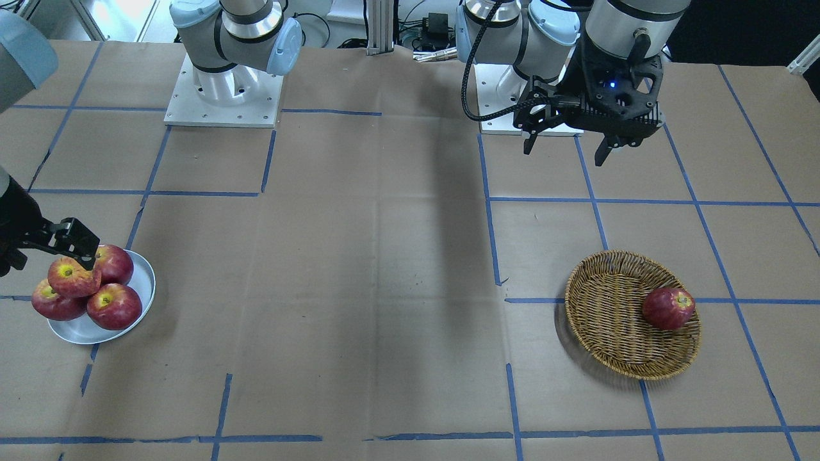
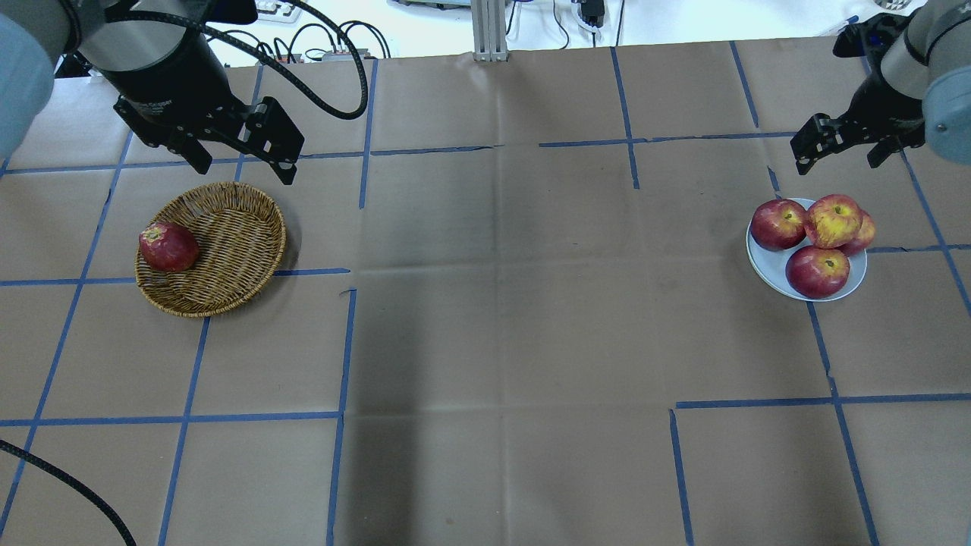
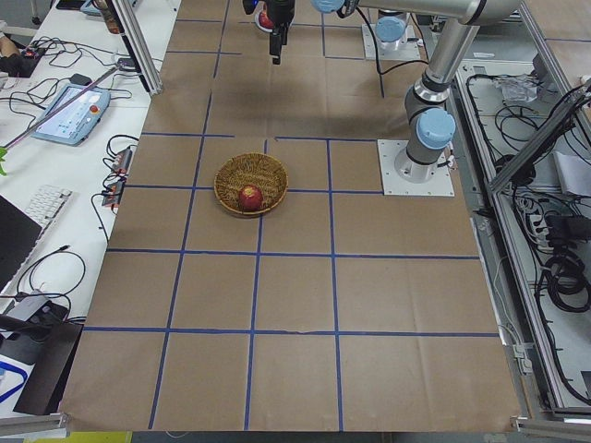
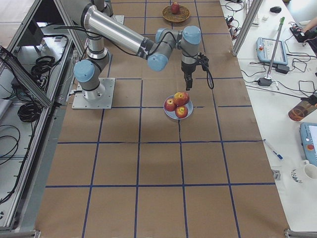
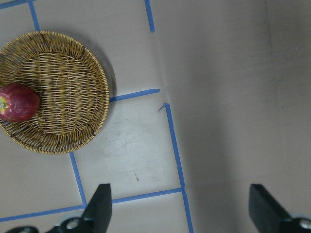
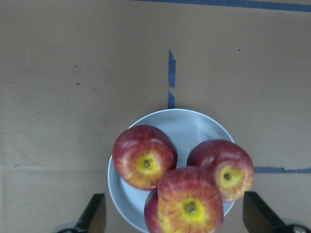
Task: Transfer apple from basket to plate
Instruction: 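Open the right gripper and raise it away from the plate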
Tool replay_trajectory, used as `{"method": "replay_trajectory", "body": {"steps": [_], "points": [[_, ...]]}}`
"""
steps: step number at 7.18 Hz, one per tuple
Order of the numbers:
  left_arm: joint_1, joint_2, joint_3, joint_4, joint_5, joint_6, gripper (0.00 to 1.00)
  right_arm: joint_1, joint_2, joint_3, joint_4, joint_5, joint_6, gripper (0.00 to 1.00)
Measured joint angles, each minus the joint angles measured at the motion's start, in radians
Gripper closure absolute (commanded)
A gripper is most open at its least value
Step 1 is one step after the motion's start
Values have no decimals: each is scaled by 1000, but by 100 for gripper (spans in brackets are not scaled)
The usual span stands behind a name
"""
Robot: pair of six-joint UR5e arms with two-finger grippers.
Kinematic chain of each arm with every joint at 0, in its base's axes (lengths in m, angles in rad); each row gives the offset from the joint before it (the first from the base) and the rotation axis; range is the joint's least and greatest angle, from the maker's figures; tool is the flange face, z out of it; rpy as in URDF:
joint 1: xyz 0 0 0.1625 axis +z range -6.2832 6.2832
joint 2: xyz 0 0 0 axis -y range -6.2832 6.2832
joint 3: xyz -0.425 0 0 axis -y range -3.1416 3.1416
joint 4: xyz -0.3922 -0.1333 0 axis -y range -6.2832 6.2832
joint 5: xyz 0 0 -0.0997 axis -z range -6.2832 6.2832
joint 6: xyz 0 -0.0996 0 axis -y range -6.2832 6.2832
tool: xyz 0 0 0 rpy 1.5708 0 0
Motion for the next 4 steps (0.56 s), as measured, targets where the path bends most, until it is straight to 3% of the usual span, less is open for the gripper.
{"method": "replay_trajectory", "body": {"steps": [4], "points": [[0,-1,0,1,1,0,1,265,-126,-42,184,2,364,0]]}}
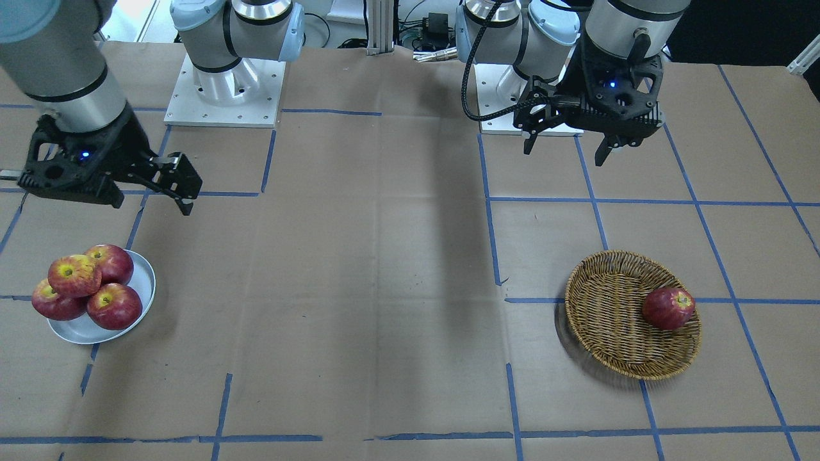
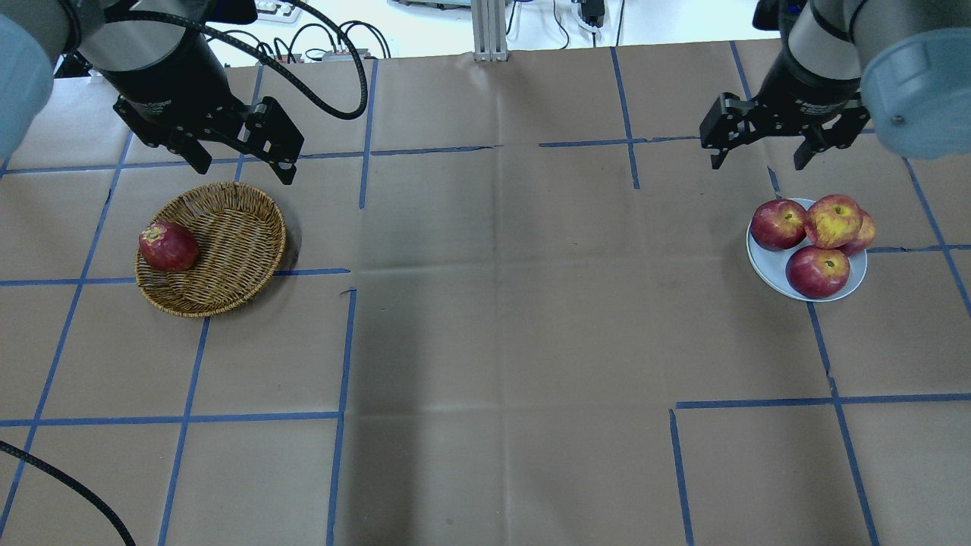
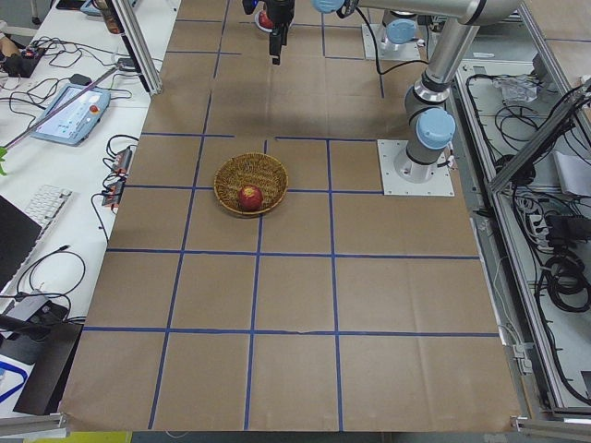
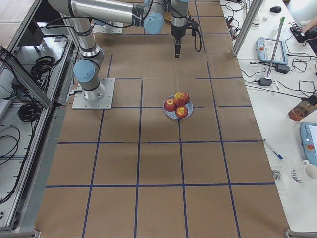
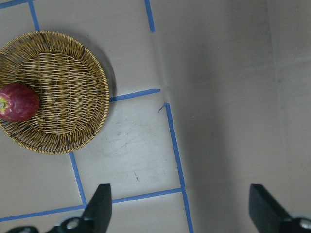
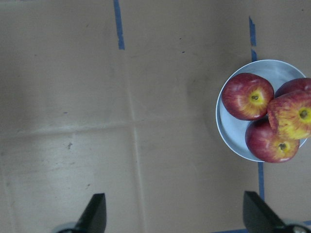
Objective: Transfer apple from basket to plate
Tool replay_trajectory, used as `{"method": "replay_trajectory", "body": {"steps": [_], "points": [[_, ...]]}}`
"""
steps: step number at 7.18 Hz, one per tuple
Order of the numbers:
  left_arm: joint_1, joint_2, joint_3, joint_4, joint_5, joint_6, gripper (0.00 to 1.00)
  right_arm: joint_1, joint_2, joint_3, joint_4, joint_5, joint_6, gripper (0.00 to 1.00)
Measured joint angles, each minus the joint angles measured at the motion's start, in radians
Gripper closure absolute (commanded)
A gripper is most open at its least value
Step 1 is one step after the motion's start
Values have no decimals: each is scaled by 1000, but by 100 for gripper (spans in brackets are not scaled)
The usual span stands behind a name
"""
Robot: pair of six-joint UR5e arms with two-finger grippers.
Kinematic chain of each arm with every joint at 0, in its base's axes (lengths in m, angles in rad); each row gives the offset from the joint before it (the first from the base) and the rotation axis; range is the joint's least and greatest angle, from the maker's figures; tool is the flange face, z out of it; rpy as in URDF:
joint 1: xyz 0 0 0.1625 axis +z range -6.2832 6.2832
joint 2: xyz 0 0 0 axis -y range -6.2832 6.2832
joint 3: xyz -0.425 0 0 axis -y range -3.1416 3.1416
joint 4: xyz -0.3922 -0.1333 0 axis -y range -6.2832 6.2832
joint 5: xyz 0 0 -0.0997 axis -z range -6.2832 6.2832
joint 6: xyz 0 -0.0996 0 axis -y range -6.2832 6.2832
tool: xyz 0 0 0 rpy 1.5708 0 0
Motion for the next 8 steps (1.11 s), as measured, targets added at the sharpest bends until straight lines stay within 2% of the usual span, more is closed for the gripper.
{"method": "replay_trajectory", "body": {"steps": [2,8], "points": [[-1,0,0,0,2,0,1,43,-14,-18,43,-1,31,0],[-1,16,-42,6,6,0,1,44,-18,-45,94,1,22,0]]}}
